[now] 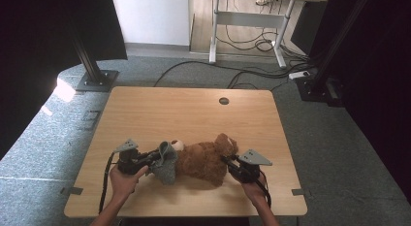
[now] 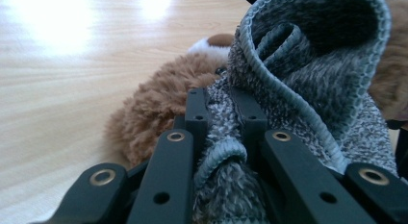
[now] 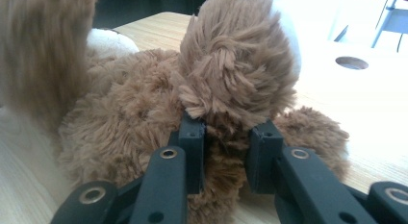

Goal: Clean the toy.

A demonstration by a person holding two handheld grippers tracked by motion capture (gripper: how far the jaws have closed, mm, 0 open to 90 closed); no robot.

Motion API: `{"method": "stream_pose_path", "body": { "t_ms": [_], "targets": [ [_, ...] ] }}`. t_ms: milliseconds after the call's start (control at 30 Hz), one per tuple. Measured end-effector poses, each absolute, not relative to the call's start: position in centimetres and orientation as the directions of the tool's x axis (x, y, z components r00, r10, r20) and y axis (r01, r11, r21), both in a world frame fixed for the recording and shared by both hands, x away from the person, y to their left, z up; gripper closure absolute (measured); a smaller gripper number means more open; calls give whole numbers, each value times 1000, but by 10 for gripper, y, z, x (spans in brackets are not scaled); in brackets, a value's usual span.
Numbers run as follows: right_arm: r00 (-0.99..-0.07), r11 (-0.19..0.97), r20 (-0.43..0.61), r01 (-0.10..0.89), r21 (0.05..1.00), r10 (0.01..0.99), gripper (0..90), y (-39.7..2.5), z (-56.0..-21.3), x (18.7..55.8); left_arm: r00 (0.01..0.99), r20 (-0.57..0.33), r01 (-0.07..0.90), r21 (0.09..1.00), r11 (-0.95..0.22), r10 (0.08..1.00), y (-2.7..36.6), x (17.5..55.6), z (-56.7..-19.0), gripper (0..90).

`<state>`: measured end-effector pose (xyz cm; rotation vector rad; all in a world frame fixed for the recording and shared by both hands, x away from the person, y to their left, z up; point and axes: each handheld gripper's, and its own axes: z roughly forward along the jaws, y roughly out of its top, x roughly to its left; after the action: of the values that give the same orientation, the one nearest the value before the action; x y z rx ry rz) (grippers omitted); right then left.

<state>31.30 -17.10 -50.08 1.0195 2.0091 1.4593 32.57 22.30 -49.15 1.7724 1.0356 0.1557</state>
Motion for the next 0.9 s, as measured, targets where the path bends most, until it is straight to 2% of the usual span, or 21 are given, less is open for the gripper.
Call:
{"method": "stream_pose_path", "body": {
  "t_ms": [100,267,333,467,533,600,667,800,900],
  "targets": [
    [-628,153,75,302,941,775,712,-173,-502,311,629,-342,566,817,-109,698,221,323,-494,793],
    [-653,105,145,328,939,743,644,-180,-506,300,643,-354,580,804,-129,680,223,317,-499,792],
    [-660,90,176,349,933,730,558,-183,-507,295,646,-358,586,798,-138,675,223,314,-501,792],
    [-649,90,238,429,899,723,306,-184,-513,287,648,-365,591,794,-140,669,224,312,-503,791],
    [-659,137,250,477,868,710,251,-177,-522,287,652,-380,603,785,-144,656,222,314,-504,791],
    [-676,205,216,485,850,704,243,-159,-531,289,656,-386,609,778,-152,649,220,315,-505,790],
    [-674,208,204,477,854,710,256,-155,-530,291,654,-384,611,777,-155,652,217,316,-506,791],
    [-643,217,169,476,852,747,387,-149,-529,302,649,-389,619,770,-157,654,214,322,-508,791],
    [-625,259,98,454,853,774,436,-140,-532,308,642,-349,607,776,-173,682,209,331,-507,791]
  ]
}}
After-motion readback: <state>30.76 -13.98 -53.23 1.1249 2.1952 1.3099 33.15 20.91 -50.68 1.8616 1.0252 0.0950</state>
